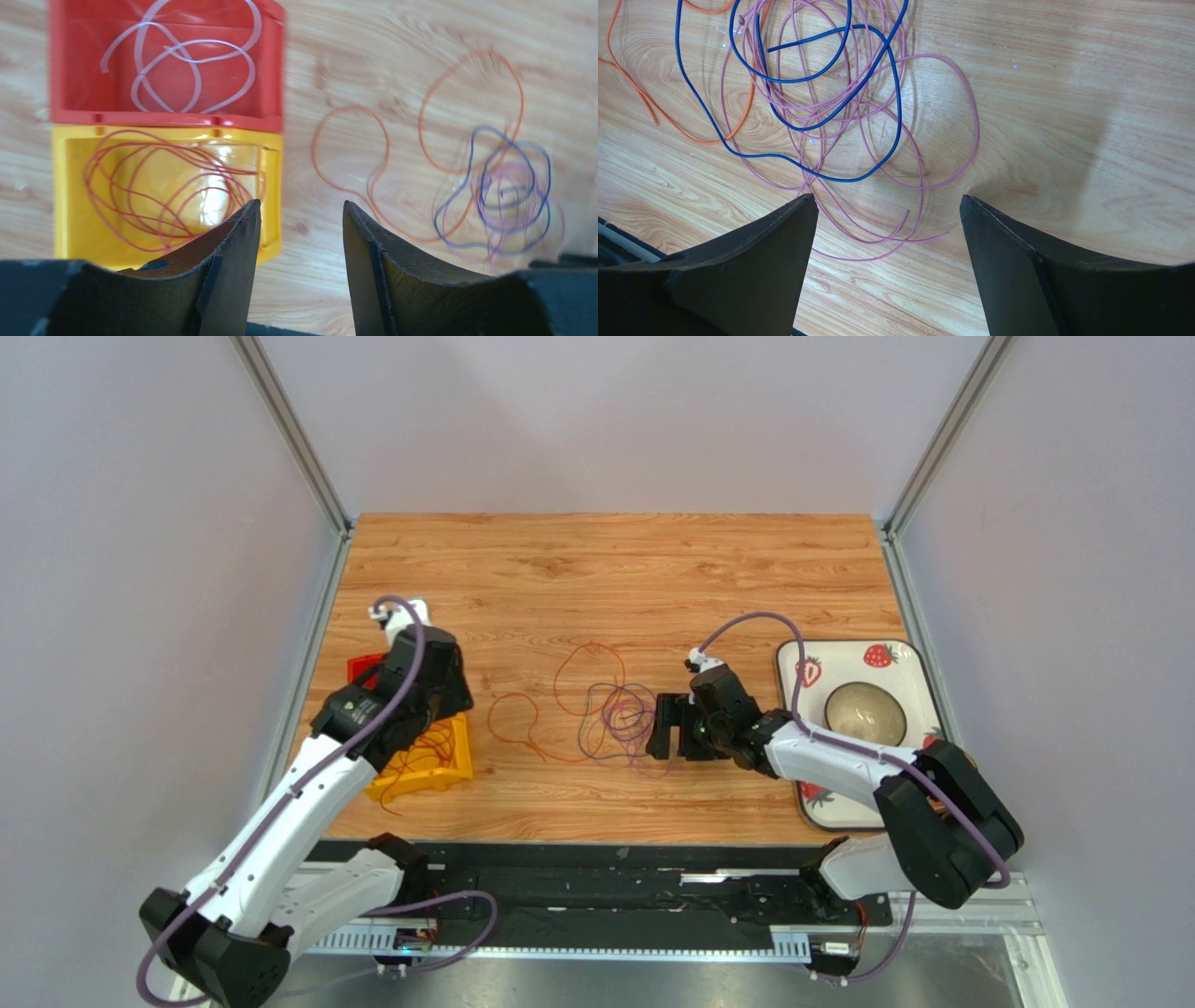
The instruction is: Untangle the cables
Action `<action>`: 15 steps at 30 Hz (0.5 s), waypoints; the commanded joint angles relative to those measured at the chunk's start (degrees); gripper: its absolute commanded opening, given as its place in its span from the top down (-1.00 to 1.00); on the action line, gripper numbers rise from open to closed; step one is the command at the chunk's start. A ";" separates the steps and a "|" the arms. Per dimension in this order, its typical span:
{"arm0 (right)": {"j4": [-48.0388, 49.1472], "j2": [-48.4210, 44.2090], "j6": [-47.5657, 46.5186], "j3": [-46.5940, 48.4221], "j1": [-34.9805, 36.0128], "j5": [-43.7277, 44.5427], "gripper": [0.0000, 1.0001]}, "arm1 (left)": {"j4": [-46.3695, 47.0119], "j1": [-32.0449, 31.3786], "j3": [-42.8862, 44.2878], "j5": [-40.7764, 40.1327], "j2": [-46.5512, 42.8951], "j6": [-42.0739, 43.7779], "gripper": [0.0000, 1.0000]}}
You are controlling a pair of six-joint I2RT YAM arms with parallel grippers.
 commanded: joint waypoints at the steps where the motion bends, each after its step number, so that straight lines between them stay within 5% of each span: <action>1: -3.26 1.84 -0.04 0.24 0.14 0.12 -0.65 | 3.76 -8.24 -1.00 -0.48 2.99 -0.30 -0.11; 5: -3.17 -1.23 0.57 -1.08 0.14 1.61 -0.64 | 13.16 -11.76 -5.66 8.38 6.58 -0.39 -0.09; 15: -1.95 -9.22 2.77 -4.94 0.05 5.66 -0.64 | 31.88 -19.41 -9.01 12.89 21.52 0.84 -0.06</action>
